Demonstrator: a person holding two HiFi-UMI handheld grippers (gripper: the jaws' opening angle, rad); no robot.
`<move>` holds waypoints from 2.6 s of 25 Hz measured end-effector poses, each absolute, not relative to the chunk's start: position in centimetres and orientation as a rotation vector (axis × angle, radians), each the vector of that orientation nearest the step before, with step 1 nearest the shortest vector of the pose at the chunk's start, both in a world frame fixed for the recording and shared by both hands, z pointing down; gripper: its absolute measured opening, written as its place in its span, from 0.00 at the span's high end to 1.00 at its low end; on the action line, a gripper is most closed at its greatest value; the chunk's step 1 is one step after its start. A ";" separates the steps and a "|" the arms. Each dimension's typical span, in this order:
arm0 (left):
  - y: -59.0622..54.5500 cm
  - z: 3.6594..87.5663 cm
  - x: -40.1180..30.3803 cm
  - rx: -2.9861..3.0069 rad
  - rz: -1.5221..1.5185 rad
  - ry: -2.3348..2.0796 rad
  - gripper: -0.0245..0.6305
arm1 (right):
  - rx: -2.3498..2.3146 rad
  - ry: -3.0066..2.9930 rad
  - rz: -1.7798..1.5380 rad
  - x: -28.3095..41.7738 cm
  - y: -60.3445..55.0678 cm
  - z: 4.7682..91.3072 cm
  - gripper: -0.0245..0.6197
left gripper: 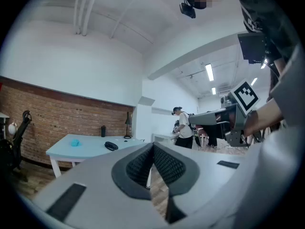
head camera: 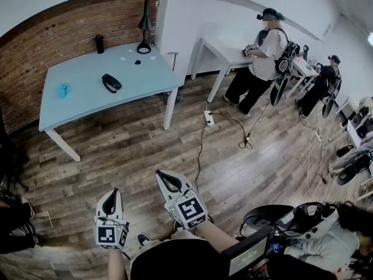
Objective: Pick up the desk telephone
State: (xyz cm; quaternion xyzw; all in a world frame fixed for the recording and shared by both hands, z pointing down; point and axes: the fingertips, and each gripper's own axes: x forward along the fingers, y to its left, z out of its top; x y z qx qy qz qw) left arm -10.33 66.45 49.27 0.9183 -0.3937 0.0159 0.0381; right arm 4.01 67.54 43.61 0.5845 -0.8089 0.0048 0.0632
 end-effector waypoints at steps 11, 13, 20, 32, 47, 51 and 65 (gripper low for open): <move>64.3 50.3 -16.8 2.831 0.084 -1.163 0.93 | 1.719 -2.502 0.061 -3.6 65.7 43.7 0.94; 63.9 50.3 -17.7 2.847 0.104 -1.150 0.93 | 1.745 -2.489 0.077 -4.1 65.7 43.8 0.94; 61.2 52.6 -18.9 2.826 0.180 -1.124 0.93 | 1.775 -2.446 0.191 -4.0 62.9 47.0 0.94; 53.0 51.6 -14.5 2.810 0.320 -1.177 0.93 | 1.841 -2.459 0.405 2.7 51.2 49.7 0.94; 46.0 52.6 -8.9 2.801 0.355 -1.144 0.93 | 1.903 -2.329 0.578 9.7 44.4 55.2 0.94; 42.9 53.9 -9.6 2.797 0.353 -1.094 0.93 | 1.932 -2.292 0.584 9.2 42.2 55.2 0.94; 32.9 51.9 -13.9 2.759 0.096 -0.972 0.93 | 1.802 -2.280 0.401 0.6 35.2 52.3 0.94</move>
